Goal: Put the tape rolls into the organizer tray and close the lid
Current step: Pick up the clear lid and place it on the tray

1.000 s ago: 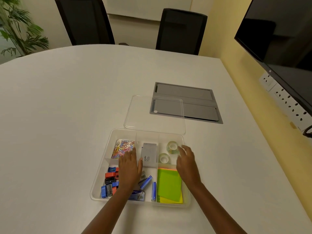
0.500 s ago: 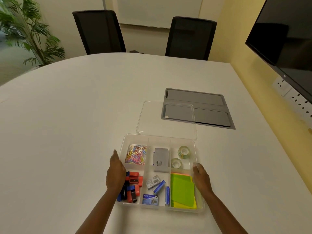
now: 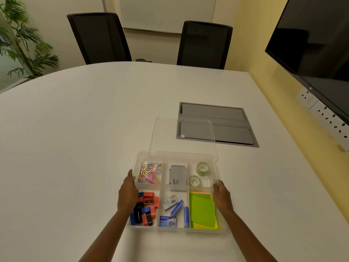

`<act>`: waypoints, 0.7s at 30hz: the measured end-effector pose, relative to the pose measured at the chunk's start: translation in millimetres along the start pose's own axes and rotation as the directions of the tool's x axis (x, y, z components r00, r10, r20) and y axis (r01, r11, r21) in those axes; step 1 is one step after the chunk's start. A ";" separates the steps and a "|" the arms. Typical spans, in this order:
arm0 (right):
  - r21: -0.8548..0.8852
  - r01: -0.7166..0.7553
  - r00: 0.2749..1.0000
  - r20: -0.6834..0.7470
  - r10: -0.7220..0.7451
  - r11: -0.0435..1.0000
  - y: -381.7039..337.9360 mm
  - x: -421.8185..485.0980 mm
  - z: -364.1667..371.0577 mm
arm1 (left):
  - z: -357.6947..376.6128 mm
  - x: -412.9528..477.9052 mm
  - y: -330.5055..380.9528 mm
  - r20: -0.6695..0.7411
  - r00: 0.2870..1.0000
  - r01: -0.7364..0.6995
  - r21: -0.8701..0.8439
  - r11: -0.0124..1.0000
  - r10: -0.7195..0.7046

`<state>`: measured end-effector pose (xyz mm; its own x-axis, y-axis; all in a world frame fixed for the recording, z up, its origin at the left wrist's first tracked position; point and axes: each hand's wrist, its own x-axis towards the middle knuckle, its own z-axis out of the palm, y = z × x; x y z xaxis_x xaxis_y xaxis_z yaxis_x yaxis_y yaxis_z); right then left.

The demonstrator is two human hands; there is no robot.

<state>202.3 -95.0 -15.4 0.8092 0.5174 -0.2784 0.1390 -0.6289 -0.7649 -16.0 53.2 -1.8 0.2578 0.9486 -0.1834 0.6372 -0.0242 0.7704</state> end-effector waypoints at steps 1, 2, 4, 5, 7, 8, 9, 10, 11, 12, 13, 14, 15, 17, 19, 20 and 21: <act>-0.004 -0.003 1.000 0.000 0.003 1.000 -1.2 2.8 0.8 | -0.1 2.2 0.9 0.000 1.000 -0.002 -0.009 1.000 0.002; -0.009 -0.004 1.000 0.001 0.004 1.000 -2.5 5.6 1.5 | 0.2 4.9 1.5 -0.001 1.000 -0.003 -0.016 1.000 0.003; -0.017 -0.004 1.000 0.000 0.004 1.000 -5.2 10.3 2.8 | 0.3 8.9 3.0 -0.002 1.000 -0.005 -0.033 0.999 0.005; -0.020 -0.002 1.000 -0.002 0.002 1.000 -6.6 12.4 3.4 | 0.9 11.2 3.6 -0.003 1.000 -0.006 -0.038 0.999 0.006; -0.019 0.004 1.000 -0.008 -0.004 1.000 -8.4 16.3 4.2 | 1.8 16.3 4.3 -0.004 1.000 -0.006 -0.043 0.999 0.006; -0.018 0.005 1.000 -0.012 -0.005 1.000 -9.0 18.0 4.5 | 2.4 18.9 4.7 -0.005 1.000 -0.012 -0.044 0.999 0.011; -0.015 0.004 1.000 -0.015 -0.004 1.000 -9.4 19.5 5.2 | 2.9 21.0 5.4 -0.005 1.000 -0.021 -0.042 0.999 0.021; -0.013 0.001 1.000 -0.018 -0.001 1.000 -9.6 20.9 6.1 | 3.3 23.0 6.5 -0.006 1.000 -0.030 -0.040 0.999 0.030; -0.010 -0.003 1.000 -0.020 0.003 1.000 -9.2 22.5 6.8 | 3.6 24.6 7.4 -0.005 0.999 -0.036 -0.039 0.999 0.036; -0.005 -0.008 1.000 -0.021 0.007 1.000 -9.7 23.8 6.8 | 4.2 26.8 8.2 -0.004 0.999 -0.035 -0.043 0.998 0.035; 0.008 -0.009 1.000 -0.020 0.009 1.000 -9.9 24.9 6.4 | 4.3 29.1 8.3 -0.002 1.000 -0.030 -0.051 0.998 0.030; 0.036 -0.009 1.000 -0.018 0.010 0.999 -10.7 25.7 5.5 | 4.0 32.4 7.9 0.002 1.000 -0.021 -0.066 0.998 0.021; 0.079 -0.021 1.000 -0.017 0.022 0.997 -12.2 26.6 3.9 | 3.8 37.1 6.2 0.012 1.000 -0.012 -0.081 0.997 0.013; 0.163 -0.057 0.996 -0.053 0.066 0.985 -16.0 33.9 -0.7 | 3.3 47.7 3.3 0.044 0.999 0.002 -0.109 0.994 0.002; 0.179 -0.084 0.990 -0.096 0.103 0.980 -16.0 51.6 -4.4 | 3.0 55.1 3.8 0.065 0.998 -0.006 -0.116 0.993 0.014; 0.173 -0.095 0.988 -0.105 0.114 0.980 -17.0 63.3 -6.2 | 3.5 58.4 5.6 0.074 0.997 -0.012 -0.116 0.993 0.021; 0.158 -0.106 0.987 -0.105 0.123 0.982 -16.6 77.1 -6.9 | 4.5 61.4 7.8 0.081 0.996 -0.019 -0.116 0.993 0.029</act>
<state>266.3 -48.7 -20.2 0.8756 0.3720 -0.3081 -0.0393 -0.5809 -0.8130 8.1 109.9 -9.8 0.3344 0.9187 -0.2101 0.5432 -0.0057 0.8396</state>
